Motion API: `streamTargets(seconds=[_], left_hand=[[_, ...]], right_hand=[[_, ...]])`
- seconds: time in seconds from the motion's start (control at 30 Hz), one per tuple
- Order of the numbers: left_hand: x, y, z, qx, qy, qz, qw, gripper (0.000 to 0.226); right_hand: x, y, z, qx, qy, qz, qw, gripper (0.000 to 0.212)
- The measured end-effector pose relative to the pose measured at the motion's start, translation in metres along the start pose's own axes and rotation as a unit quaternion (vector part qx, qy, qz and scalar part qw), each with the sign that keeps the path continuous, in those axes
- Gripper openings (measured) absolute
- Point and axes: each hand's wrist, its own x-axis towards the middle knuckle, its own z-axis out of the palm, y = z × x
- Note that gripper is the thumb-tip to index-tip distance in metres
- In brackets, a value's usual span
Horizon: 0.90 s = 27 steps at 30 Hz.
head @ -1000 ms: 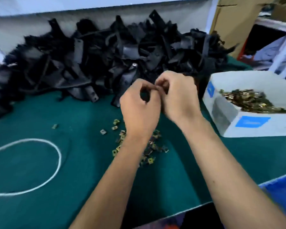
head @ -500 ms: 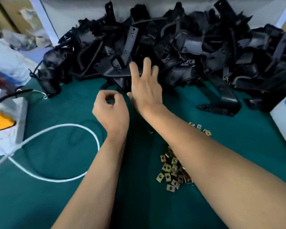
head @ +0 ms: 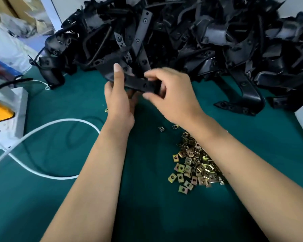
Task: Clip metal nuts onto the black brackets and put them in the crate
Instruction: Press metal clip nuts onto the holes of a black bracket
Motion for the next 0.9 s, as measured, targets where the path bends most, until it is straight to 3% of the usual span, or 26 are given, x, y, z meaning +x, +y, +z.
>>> streamTargets(seconds=[0.07, 0.13, 0.27, 0.4, 0.57, 0.67, 0.73, 0.8, 0.9], left_hand=[[0.001, 0.003, -0.002, -0.033, 0.048, 0.023, 0.998, 0.026], [0.003, 0.005, -0.007, -0.018, 0.054, 0.023, 0.998, 0.023], [0.006, 0.011, -0.013, -0.017, -0.006, -0.009, 1.0, 0.027], [0.002, 0.01, -0.016, 0.007, -0.118, -0.046, 0.992, 0.03], [-0.003, 0.012, -0.015, 0.009, -0.262, -0.147, 0.954, 0.033], [-0.007, 0.007, -0.016, 0.097, -0.343, -0.196, 0.913, 0.037], [-0.011, 0.004, -0.014, 0.169, -0.383, -0.185, 0.889, 0.037], [-0.013, 0.001, -0.01, 0.228, -0.403, -0.17, 0.87, 0.035], [-0.014, 0.001, -0.007, 0.257, -0.415, -0.161, 0.858, 0.031]], right_hand=[[-0.019, 0.005, -0.013, 0.021, -0.055, 0.019, 0.998, 0.061], [-0.033, 0.013, -0.029, -0.003, -0.105, 0.043, 0.994, 0.062], [-0.046, 0.016, -0.032, -0.151, -0.239, -0.003, 0.959, 0.042], [-0.052, 0.008, -0.023, -0.131, -0.253, -0.015, 0.958, 0.024], [-0.059, 0.013, -0.023, -0.148, -0.194, -0.02, 0.97, 0.021], [-0.058, 0.022, -0.032, 0.014, -0.058, 0.089, 0.994, 0.016], [-0.056, 0.029, -0.037, 0.176, 0.03, 0.177, 0.968, 0.018], [-0.055, 0.032, -0.039, 0.308, 0.06, 0.233, 0.921, 0.017], [-0.055, 0.034, -0.038, 0.359, 0.049, 0.236, 0.902, 0.013]])
